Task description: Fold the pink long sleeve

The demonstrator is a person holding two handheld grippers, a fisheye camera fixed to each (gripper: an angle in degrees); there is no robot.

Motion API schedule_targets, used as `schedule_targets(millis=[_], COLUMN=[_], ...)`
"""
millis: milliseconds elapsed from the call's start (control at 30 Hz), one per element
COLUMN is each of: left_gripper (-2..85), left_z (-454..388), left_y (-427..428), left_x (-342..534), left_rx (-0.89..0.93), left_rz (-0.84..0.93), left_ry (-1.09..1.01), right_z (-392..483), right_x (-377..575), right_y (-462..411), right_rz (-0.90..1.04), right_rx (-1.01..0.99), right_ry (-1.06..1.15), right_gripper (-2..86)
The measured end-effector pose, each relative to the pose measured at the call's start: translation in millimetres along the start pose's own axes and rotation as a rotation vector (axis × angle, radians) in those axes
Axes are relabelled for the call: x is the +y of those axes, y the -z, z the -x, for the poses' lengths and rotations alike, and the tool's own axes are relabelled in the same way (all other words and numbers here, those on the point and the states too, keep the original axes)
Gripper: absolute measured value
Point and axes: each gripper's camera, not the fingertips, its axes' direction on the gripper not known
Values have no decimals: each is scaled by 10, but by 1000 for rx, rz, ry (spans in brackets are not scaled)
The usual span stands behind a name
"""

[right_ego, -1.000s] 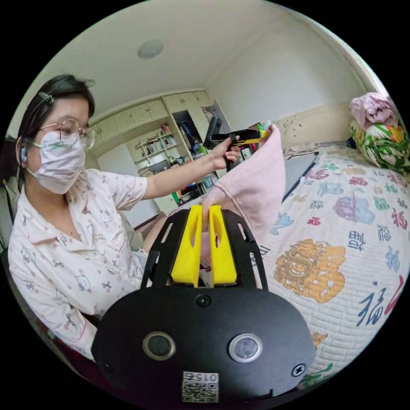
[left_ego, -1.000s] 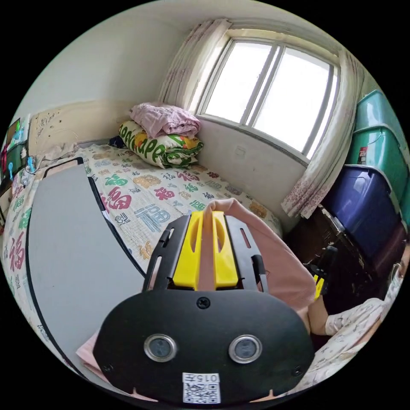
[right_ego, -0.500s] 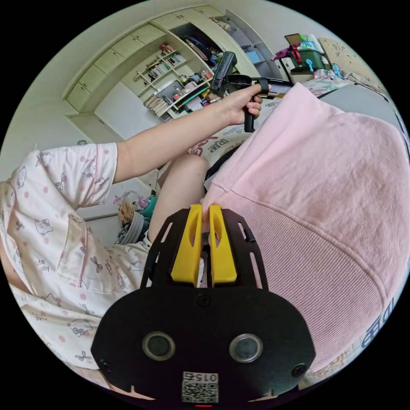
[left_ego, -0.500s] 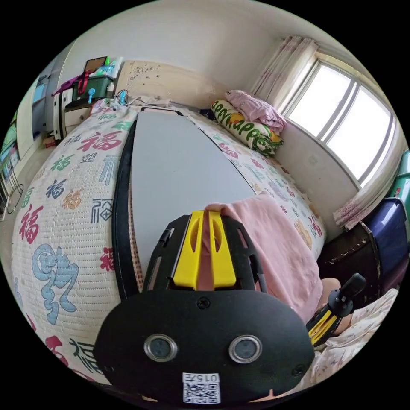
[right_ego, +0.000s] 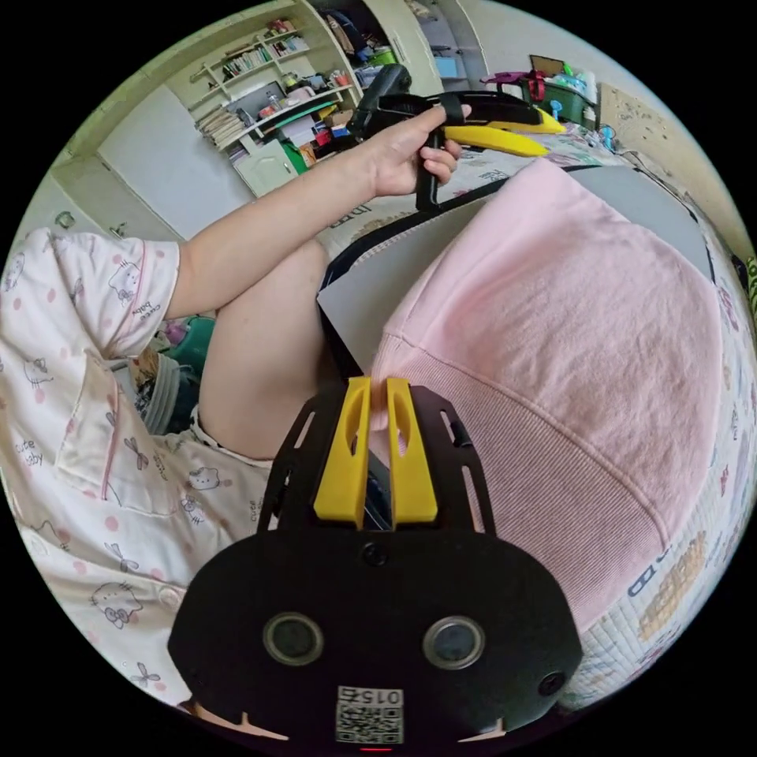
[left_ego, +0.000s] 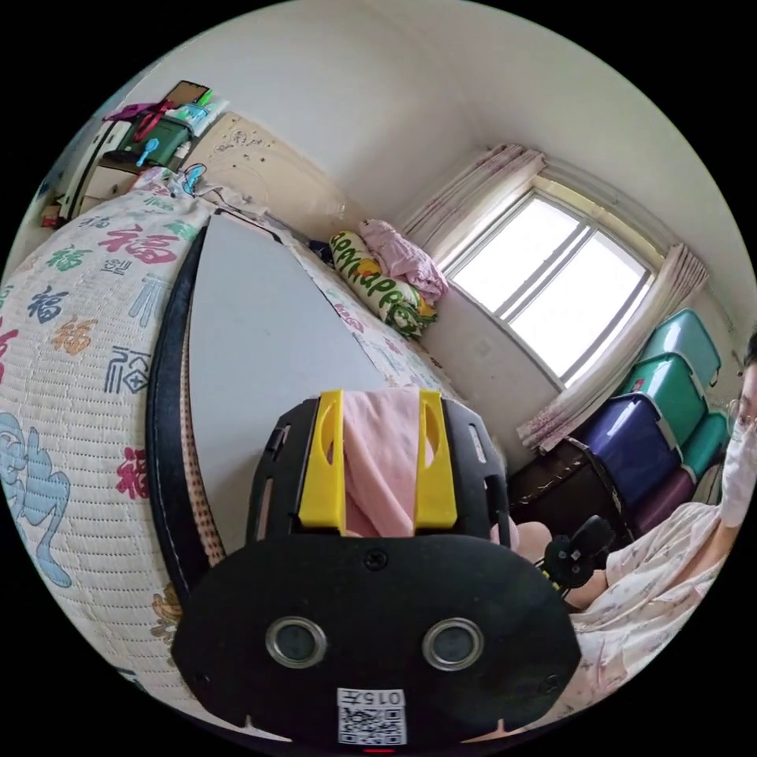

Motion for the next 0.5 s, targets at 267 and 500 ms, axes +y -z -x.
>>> schedule_targets(millis=[267, 500], left_gripper=[124, 25], left_z=[2, 118], left_y=[-544, -905], left_x=[197, 452], left_rx=[-349, -189], left_rz=[169, 232], left_ry=[-49, 16], right_z=[182, 335], right_x=[-36, -127], right_y=[-335, -516], right_rz=[-71, -61], right_rx=[-21, -39], right_ry=[-147, -152], right_gripper=[57, 34])
